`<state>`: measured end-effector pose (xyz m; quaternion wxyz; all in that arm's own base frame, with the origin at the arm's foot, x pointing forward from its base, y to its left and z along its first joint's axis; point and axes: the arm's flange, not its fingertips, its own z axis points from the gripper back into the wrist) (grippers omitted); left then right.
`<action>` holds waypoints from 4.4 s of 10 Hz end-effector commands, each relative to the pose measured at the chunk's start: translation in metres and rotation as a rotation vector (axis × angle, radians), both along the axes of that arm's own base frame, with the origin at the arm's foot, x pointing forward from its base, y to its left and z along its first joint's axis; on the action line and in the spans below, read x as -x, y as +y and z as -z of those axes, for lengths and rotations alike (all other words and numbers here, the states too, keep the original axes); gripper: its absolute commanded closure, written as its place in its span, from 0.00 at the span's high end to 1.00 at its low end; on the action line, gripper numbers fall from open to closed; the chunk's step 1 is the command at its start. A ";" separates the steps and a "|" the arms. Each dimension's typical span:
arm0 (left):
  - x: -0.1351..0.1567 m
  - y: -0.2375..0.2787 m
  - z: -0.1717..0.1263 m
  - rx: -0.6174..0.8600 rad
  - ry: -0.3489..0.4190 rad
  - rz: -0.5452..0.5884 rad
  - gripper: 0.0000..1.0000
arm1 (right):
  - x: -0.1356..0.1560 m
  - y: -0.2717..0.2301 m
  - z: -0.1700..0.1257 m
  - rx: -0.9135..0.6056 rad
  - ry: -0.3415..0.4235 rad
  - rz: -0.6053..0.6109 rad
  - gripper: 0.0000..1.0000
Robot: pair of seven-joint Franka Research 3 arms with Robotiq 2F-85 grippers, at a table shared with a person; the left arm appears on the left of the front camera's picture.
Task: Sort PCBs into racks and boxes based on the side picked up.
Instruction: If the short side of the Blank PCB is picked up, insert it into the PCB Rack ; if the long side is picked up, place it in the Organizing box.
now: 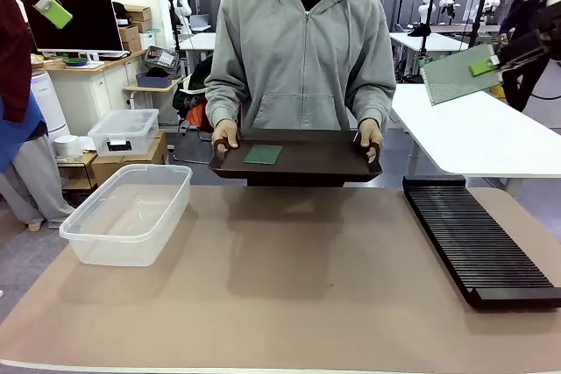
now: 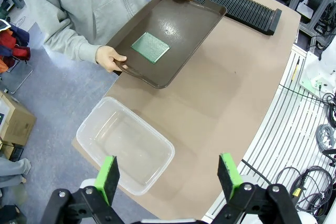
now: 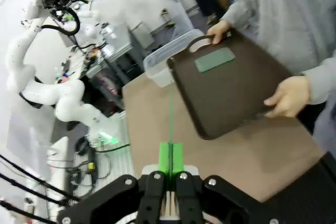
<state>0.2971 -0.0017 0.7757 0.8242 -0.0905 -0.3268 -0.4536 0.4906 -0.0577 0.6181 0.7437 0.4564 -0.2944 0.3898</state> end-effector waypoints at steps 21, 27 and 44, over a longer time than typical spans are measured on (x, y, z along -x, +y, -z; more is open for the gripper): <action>0.000 0.001 0.002 0.007 0.000 0.010 1.00 | -0.034 -0.127 0.160 0.080 -0.492 -0.234 0.02; 0.000 0.001 0.002 0.007 0.000 0.010 1.00 | -0.032 -0.130 0.169 0.087 -0.472 -0.255 0.02; 0.000 0.001 0.002 0.007 0.000 0.010 1.00 | -0.061 -0.095 0.292 0.150 -0.707 -0.285 0.02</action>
